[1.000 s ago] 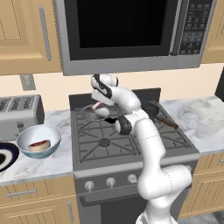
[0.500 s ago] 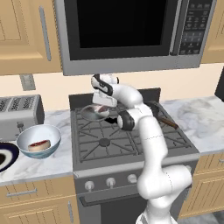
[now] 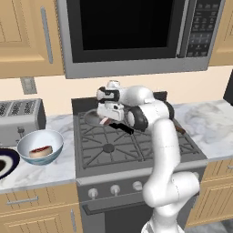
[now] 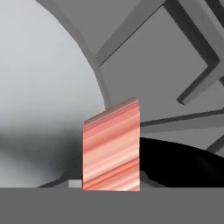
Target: Place one of the steaks on the plate and the other in the bowl. Then place the bowl in the fridge.
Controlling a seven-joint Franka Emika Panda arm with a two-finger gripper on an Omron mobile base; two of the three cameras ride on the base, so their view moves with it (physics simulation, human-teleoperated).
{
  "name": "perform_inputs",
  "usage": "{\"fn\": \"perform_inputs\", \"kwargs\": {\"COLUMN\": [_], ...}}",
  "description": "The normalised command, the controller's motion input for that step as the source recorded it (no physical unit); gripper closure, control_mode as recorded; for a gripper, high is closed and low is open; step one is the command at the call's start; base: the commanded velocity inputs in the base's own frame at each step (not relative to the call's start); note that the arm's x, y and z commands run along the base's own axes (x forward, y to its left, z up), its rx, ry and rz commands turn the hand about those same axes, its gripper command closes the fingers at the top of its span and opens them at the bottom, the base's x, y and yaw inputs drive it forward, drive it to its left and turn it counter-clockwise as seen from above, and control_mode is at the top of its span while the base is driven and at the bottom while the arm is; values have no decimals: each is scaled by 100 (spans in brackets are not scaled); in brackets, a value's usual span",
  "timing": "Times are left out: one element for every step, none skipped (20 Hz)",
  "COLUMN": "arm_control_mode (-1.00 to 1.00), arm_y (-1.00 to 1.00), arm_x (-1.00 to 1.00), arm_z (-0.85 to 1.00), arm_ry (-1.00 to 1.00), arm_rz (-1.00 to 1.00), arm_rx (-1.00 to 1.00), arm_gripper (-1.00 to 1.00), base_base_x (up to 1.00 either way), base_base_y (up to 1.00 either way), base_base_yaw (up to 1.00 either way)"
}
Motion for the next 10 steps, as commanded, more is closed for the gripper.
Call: {"fn": "perform_inputs", "kwargs": {"arm_control_mode": [-100, -100, -100, -100, -100, -100, -100, -100, -100, -100], "arm_y": [-16, -9, -9, -7, -26, -14, -12, -12, -6, -6], "arm_x": [-100, -100, -100, -100, -100, -95, -82, -66, -56, -48], "arm_z": [-26, -41, -58, -59, 0, 36, 69, 90, 100, 100], "arm_ry": [-57, -57, -57, -58, -48, -38, -36, -37, -32, -32], "arm_rz": [0, 0, 0, 0, -1, -2, -3, 0, 0, 0], "arm_rx": [18, 19, 19, 19, 26, 33, 27, 22, 20, 17], "arm_gripper": [100, 100, 100, 100, 100, 100, 100, 100, 100, 100], "base_base_x": [0, 0, 0, 0, 0, 0, 0, 0, 0, 0], "base_base_y": [0, 0, 0, 0, 0, 0, 0, 0, 0, 0], "base_base_yaw": [0, 0, 0, 0, 0, 0, 0, 0, 0, 0]}}
